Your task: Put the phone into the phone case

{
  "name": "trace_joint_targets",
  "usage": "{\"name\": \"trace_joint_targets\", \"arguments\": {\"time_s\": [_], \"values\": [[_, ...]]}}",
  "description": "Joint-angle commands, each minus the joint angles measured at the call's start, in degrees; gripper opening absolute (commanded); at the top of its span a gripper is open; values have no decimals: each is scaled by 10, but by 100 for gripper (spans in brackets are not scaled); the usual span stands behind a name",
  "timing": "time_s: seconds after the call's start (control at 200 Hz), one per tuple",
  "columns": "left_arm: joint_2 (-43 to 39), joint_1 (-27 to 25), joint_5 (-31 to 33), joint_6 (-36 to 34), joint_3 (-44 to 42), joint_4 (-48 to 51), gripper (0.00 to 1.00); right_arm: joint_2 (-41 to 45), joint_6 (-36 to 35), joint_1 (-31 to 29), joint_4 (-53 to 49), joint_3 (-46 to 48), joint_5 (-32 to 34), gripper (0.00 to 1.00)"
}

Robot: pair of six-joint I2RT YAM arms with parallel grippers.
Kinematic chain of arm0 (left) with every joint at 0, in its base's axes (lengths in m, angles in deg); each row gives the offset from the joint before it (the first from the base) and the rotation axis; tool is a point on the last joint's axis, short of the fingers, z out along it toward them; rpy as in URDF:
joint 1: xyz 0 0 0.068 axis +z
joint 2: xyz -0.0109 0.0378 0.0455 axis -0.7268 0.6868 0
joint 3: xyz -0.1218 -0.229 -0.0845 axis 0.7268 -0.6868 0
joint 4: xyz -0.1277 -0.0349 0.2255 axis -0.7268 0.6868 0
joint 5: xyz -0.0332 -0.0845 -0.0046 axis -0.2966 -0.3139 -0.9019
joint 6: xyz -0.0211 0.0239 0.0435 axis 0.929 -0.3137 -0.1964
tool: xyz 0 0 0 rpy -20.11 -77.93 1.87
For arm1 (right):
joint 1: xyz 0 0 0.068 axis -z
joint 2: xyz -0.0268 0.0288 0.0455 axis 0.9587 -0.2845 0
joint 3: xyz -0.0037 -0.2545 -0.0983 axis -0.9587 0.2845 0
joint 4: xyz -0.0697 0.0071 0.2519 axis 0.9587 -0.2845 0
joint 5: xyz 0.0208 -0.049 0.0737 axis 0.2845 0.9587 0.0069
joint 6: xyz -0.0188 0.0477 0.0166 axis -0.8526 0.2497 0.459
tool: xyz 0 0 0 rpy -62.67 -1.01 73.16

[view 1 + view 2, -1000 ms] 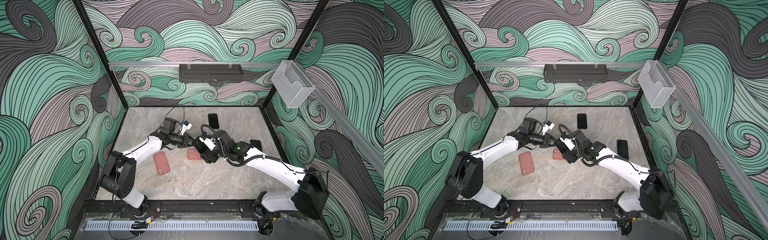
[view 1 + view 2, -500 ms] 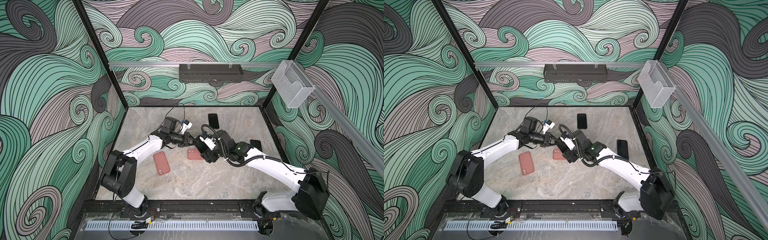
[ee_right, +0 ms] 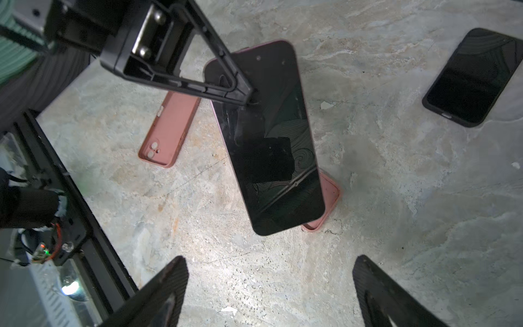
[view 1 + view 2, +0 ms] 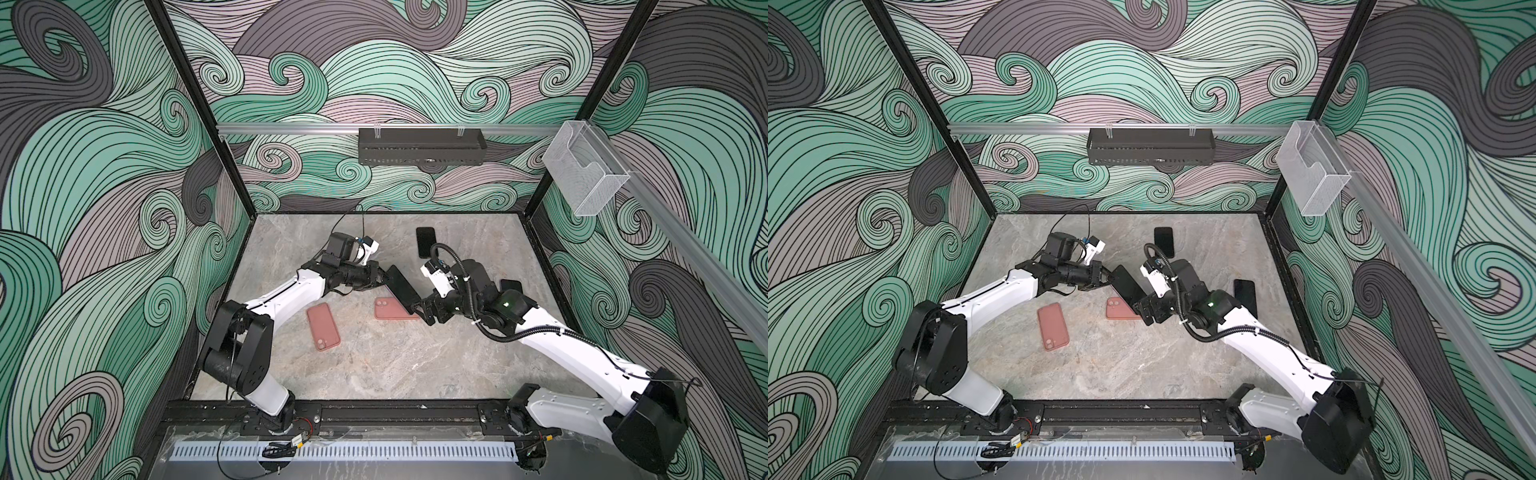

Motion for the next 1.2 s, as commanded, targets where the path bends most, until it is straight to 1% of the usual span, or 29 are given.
{"name": "trace_joint_targets", "arguments": {"time_s": [0.0,0.06,0.12,0.27,0.411,0.546,0.616,0.721,0.876,1.067,1.197], "values": [[-48,7,52,6,-4,-39,0,15,99,51,72,40,-113,88],[-71,7,61,12,-24,-66,0,19,141,72,131,65,-157,86],[-85,8,60,14,-37,-83,0,16,172,85,176,82,-183,85],[-136,9,59,13,-69,-118,0,-20,212,100,239,92,-223,81],[-181,13,56,38,-116,-187,0,-47,263,107,327,108,-256,80],[-220,17,57,54,-150,-232,0,-66,319,109,437,129,-289,80],[-233,21,48,66,-161,-251,0,-77,336,109,468,133,-299,77],[-241,24,23,85,-158,-266,0,-88,355,109,498,133,-309,73],[-247,28,10,118,-163,-306,0,-92,384,109,549,138,-326,72],[-231,31,-12,169,-167,-374,0,-93,418,109,612,147,-347,70],[-228,31,-17,174,-167,-384,0,-89,436,109,643,149,-355,64]]}}
